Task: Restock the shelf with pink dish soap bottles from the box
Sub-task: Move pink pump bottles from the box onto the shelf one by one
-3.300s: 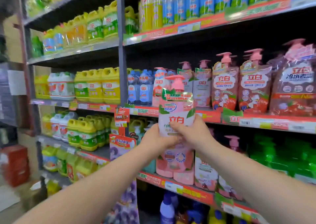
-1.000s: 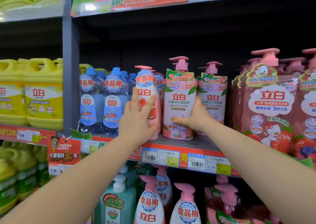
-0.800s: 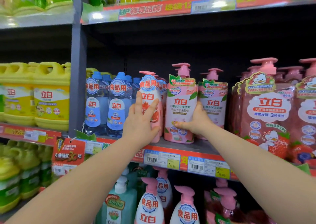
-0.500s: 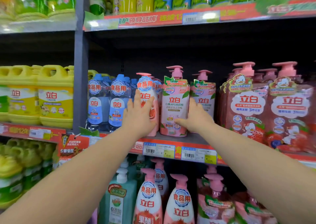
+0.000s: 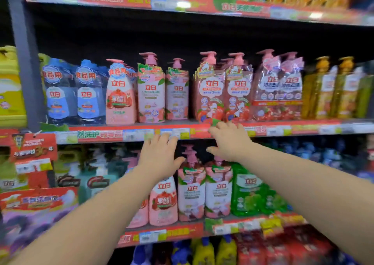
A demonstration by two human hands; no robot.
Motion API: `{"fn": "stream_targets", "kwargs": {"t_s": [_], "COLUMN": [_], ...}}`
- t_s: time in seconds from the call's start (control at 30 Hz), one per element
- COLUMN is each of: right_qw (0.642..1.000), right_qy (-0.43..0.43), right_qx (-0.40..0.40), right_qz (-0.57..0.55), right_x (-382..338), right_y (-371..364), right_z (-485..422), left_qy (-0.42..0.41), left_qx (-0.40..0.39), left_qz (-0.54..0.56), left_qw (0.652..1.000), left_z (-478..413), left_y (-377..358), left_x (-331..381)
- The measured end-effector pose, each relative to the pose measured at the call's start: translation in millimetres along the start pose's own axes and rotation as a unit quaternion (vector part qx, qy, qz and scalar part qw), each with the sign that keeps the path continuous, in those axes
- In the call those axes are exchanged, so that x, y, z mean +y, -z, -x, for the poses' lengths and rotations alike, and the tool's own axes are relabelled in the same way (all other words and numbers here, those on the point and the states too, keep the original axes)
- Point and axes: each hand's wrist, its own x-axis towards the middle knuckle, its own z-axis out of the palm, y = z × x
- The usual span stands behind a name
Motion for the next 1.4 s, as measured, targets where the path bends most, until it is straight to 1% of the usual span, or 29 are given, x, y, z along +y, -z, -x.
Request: {"fn": "stream_targets", "kwargs": {"t_s": [0.1, 0.27, 0.5, 0.67, 0.77, 0.9, 1.03, 1.17, 1.3, 1.4], "right_qw": [0.998, 0.992, 0.97, 0.953, 0.939, 0.912, 0.881, 0.867, 0.863, 0.852], "right_qy": [-0.024, -0.088, -0.193, -0.254, -0.286, -0.332, -0.386, -0.408, -0.416, -0.428], "right_qx": [-0.048, -0.085, -0.134, -0.147, -0.179, -0.227, -0.261, -0.276, -0.279, -0.297], "right_qz": [0.023, 0.045, 0.067, 0.08, 0.071, 0.078, 0.077, 0.077, 0.065, 0.058], "right_x": [29.4, 82.3, 174.3, 251.7, 303.7, 377.8, 432.3, 464.5, 486.9, 505.7], "right_y": [-5.7, -9.9, 6.7, 23.4, 33.7, 46.9, 52.9, 45.9, 33.1, 18.3], "right_z": [47.8, 128.3, 244.2, 338.5, 403.5, 493.1, 569.0, 622.6, 656.5, 676.7], "left_qy": [-0.04, -0.111, -0.202, -0.261, -0.284, -0.328, -0.356, -0.392, -0.41, -0.426], "left_qx": [-0.022, -0.059, -0.069, -0.076, -0.104, -0.125, -0.142, -0.162, -0.173, -0.194], "left_qz": [0.026, 0.066, 0.103, 0.142, 0.175, 0.193, 0.213, 0.221, 0.211, 0.204], "left_qw": [0.999, 0.99, 0.972, 0.952, 0.937, 0.916, 0.899, 0.878, 0.87, 0.86], "left_z": [11.4, 23.0, 42.7, 60.9, 79.6, 108.8, 137.5, 159.9, 171.1, 173.3], "left_y": [-8.9, -9.1, 5.4, 19.2, 30.8, 44.5, 58.3, 64.3, 59.1, 48.0], "left_x": [48.6, 128.8, 263.5, 383.5, 467.2, 577.6, 669.5, 734.9, 781.7, 817.8]}}
